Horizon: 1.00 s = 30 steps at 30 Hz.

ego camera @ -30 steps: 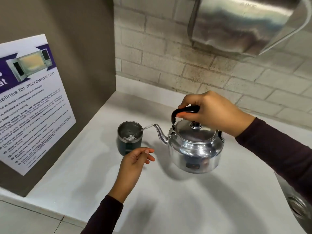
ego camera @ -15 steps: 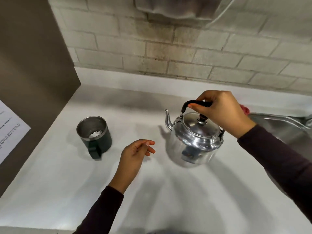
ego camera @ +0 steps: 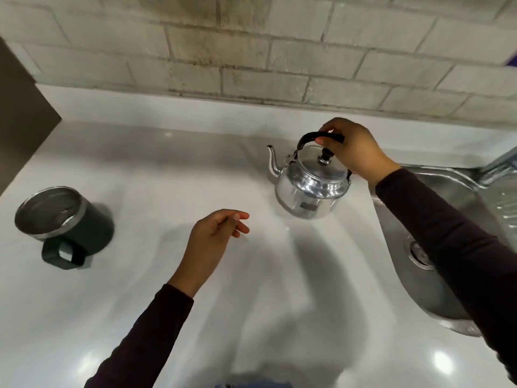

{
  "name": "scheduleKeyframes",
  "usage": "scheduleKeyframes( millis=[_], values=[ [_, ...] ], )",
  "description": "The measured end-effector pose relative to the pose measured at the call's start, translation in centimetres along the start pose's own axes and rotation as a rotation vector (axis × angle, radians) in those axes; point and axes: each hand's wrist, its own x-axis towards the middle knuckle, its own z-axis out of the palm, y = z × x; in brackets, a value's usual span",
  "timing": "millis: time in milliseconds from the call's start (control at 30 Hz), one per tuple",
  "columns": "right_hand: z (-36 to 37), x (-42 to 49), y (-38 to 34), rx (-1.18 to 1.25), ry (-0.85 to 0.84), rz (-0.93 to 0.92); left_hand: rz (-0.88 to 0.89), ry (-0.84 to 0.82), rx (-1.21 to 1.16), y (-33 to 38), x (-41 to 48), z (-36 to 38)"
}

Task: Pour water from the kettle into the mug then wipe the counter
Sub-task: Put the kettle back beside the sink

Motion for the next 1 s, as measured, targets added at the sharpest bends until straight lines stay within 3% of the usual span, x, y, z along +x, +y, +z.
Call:
scheduleKeyframes(
  millis=[400, 1000],
  values=[
    [0.9, 7.9, 5.3, 0.043, -0.049, -0.054, -0.001, 0.111, 0.002, 0.0, 2.8, 2.1],
    [7.0, -0.6, 5.5, -0.008, 0.077, -0.043, -0.002, 0.077, -0.015, 0.3, 0.2, -0.6]
  ],
)
